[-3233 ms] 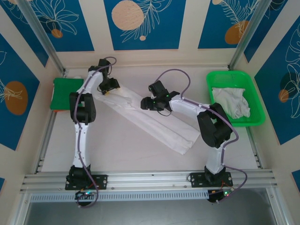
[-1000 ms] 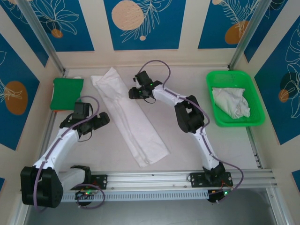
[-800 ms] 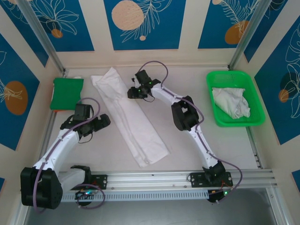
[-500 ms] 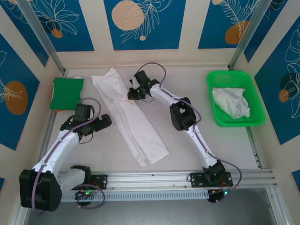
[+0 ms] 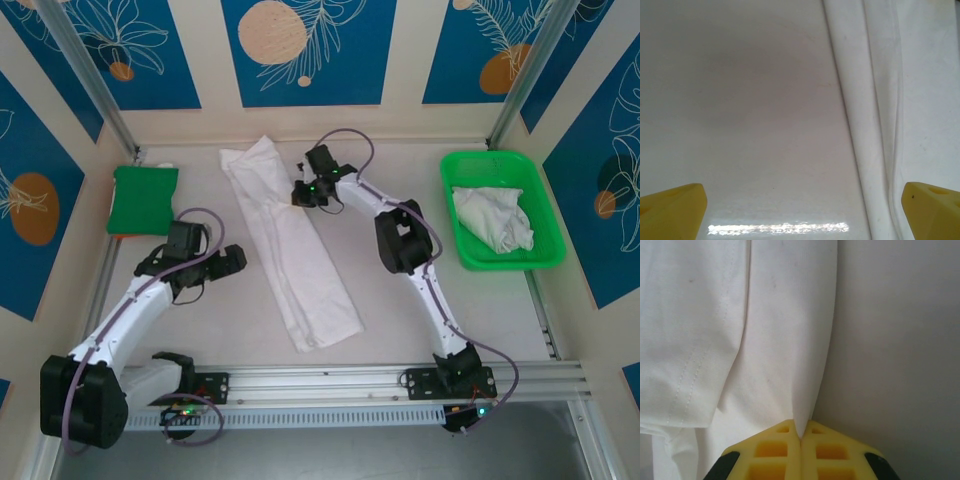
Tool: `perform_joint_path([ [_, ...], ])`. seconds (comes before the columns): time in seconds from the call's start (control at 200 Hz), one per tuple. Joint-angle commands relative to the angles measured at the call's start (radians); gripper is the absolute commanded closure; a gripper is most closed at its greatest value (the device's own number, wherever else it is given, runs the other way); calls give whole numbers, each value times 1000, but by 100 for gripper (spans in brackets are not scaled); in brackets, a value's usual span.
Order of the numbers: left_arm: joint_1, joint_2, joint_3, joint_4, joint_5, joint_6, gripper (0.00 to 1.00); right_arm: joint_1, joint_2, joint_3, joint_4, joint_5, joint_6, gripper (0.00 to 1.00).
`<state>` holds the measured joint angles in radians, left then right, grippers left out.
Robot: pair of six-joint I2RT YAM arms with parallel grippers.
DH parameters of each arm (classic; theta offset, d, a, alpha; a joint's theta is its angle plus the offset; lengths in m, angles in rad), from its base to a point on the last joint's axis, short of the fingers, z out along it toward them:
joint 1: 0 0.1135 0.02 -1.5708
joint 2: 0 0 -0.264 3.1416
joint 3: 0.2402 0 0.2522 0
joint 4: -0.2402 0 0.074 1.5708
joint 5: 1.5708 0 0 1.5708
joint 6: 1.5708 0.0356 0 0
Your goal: Fold and stack the t-shirts
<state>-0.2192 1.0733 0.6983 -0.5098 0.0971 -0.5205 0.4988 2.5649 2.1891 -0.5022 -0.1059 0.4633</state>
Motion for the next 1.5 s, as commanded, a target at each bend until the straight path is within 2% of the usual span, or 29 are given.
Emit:
perform_joint_path([
  [0.0,-43,18,37,25,19,20,0,-59,-123,-120,61,56,17,100],
  [0.125,-120,31,47,66,14,20,0,-113,-226,-297,128,75,20,100],
  [0.23,-187,49,44,150,78,6,0,-153,-306,-435,188,70,30,100],
  [0.325,-287,88,62,233,96,1,0,-171,-353,-518,226,69,36,100],
  [0.45,-442,194,137,246,62,40,11,-177,-374,-569,243,70,37,100],
  [0.575,-582,349,274,142,11,81,15,-177,-374,-580,248,67,39,100],
  [0.71,-676,494,352,70,-11,35,28,-180,-371,-575,242,72,38,100],
  [0.775,-695,549,357,67,2,8,37,-182,-371,-575,241,73,40,100],
  [0.905,-701,604,313,129,57,-45,42,-186,-371,-575,240,74,41,100],
  [1.06,-701,611,257,174,74,-84,42,-191,-371,-578,237,77,37,100],
  [1.375,-677,486,166,93,-63,-112,42,-194,-368,-579,232,74,34,100],
  [1.495,-649,437,107,115,-52,-131,41,-194,-381,-586,232,76,27,100],
])
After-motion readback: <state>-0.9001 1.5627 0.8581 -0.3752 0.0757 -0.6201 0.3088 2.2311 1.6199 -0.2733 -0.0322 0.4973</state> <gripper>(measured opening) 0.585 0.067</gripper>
